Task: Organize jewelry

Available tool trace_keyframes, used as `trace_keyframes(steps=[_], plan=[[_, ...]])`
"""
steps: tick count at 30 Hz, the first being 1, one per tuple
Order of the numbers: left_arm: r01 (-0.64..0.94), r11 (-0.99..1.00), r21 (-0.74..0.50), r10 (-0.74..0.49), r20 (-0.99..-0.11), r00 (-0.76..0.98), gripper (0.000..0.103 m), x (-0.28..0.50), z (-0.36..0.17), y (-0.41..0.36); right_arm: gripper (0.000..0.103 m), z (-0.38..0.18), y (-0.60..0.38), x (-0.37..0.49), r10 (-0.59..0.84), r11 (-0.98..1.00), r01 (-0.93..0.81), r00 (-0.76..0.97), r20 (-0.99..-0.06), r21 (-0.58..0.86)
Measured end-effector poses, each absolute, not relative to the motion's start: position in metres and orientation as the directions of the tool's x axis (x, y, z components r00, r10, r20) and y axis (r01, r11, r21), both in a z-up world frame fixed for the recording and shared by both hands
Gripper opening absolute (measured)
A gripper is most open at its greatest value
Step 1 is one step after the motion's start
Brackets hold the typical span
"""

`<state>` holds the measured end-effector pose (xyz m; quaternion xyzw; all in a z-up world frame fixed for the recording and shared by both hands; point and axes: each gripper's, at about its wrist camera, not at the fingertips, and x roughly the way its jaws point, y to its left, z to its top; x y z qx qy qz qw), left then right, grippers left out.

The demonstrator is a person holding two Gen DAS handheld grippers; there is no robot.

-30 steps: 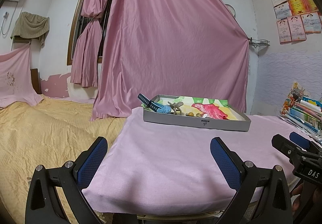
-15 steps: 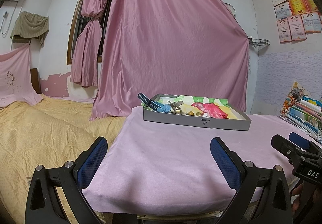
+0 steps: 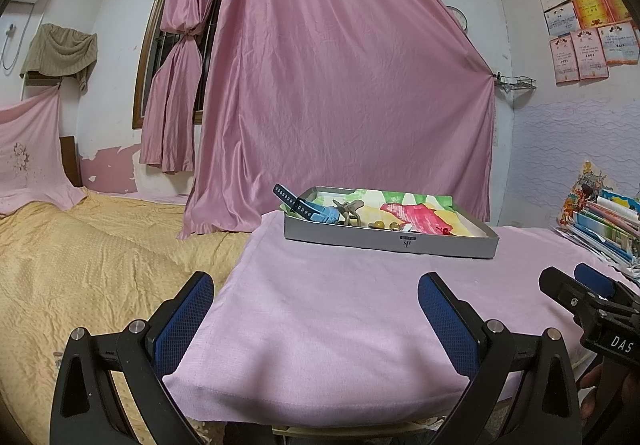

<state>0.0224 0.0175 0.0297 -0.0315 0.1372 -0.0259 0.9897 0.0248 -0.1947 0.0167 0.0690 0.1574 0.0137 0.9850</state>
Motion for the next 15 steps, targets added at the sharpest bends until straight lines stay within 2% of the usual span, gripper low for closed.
trace_keyframes(steps=[15], plan=[[0.036, 0.997, -0.071, -0.054, -0.269, 0.962, 0.103, 0.0233, 0.0254, 0.0142, 0.101, 0.0166, -0.1937, 0.0245, 0.049, 0.99, -0.005, 0.949, -0.31, 0.14]])
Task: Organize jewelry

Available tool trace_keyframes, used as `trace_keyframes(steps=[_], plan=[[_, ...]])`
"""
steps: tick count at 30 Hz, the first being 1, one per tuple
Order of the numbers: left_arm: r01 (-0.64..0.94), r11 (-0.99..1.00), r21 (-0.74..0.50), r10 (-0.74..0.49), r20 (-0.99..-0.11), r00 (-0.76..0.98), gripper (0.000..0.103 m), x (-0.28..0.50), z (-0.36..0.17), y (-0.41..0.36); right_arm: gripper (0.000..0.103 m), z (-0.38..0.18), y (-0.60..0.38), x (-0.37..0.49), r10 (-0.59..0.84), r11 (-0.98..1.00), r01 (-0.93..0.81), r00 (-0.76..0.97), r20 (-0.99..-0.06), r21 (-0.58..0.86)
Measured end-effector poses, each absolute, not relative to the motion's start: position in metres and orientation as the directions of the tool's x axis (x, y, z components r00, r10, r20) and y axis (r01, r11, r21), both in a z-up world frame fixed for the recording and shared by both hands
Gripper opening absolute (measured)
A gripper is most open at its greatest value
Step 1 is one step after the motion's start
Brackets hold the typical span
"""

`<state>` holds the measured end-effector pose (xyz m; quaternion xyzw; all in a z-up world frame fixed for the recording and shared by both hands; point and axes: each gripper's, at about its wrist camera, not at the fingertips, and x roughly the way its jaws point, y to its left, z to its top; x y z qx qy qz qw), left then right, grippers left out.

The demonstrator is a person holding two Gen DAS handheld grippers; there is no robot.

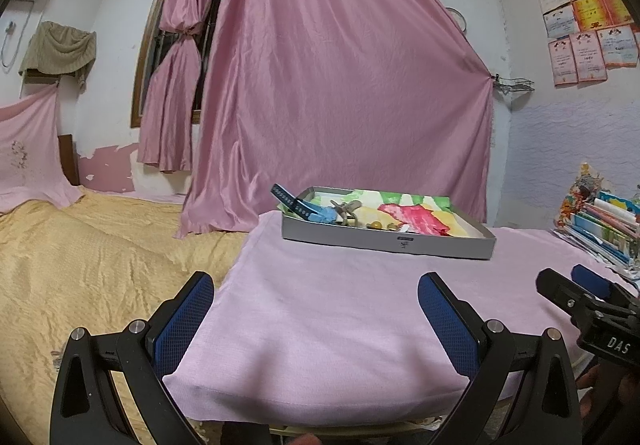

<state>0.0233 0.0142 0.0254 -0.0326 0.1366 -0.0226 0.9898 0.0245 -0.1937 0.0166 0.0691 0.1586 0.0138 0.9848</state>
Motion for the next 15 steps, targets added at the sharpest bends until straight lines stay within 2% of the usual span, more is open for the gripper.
trace_keyframes(steps=[15], plan=[[0.016, 0.998, -0.064, -0.032, -0.26, 0.965, 0.103, 0.0203, 0.0255, 0.0104, 0.101, 0.0153, -0.193, 0.025, 0.052, 0.99, -0.007, 0.948, -0.314, 0.142]])
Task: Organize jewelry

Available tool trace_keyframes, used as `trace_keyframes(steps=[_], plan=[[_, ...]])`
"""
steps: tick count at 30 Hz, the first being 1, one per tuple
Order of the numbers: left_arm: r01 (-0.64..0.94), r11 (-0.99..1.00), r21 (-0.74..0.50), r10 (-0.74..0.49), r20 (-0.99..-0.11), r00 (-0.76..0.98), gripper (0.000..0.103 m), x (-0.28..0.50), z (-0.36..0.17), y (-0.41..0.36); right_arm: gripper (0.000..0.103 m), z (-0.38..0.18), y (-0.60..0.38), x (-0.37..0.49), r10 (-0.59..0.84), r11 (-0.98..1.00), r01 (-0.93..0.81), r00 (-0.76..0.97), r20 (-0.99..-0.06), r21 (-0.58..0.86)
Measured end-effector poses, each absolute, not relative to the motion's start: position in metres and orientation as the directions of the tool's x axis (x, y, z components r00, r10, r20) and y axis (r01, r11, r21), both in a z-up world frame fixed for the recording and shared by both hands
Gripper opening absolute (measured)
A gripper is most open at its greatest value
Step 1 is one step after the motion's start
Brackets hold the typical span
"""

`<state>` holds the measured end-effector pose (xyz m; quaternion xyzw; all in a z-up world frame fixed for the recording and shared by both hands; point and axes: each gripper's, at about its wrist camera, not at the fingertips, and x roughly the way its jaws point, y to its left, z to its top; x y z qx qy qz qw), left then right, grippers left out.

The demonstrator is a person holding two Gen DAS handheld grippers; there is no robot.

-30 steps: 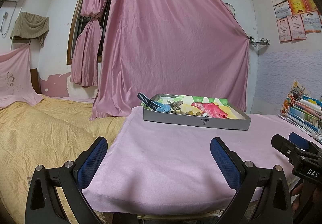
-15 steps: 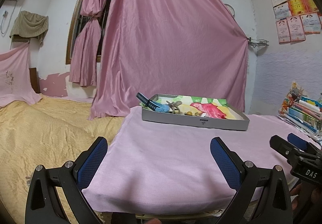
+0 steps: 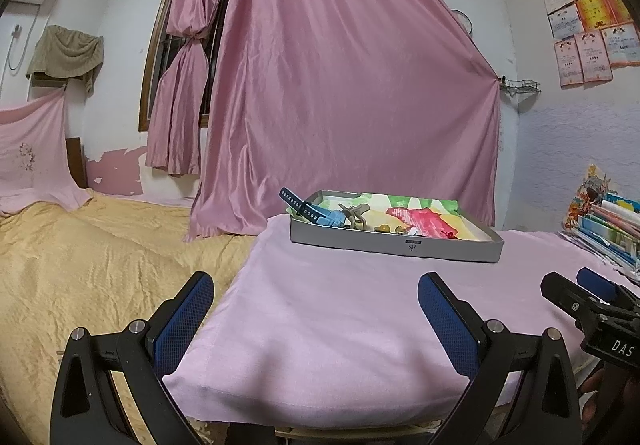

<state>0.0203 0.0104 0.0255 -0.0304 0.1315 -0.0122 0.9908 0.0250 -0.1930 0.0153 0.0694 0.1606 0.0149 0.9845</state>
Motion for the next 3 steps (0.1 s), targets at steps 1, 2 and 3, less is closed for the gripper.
trace_keyframes(steps=[1, 2, 3], plan=[[0.017, 0.998, -0.063, -0.033, -0.26, 0.965, 0.103, 0.0203, 0.0255, 0.0102, 0.101, 0.0151, -0.1928, 0.025, 0.052, 0.99, -0.007, 0.948, -0.315, 0.141], [0.018, 0.998, -0.063, -0.034, -0.261, 0.965, 0.103, 0.0206, 0.0257, 0.0099, 0.101, 0.0147, -0.1927, 0.0251, 0.053, 0.99, -0.008, 0.947, -0.316, 0.142], [0.018, 0.998, -0.063, -0.034, -0.262, 0.964, 0.103, 0.0218, 0.026, 0.0105, 0.101, 0.0136, -0.1926, 0.0261, 0.054, 0.99, -0.009, 0.946, -0.319, 0.142]])
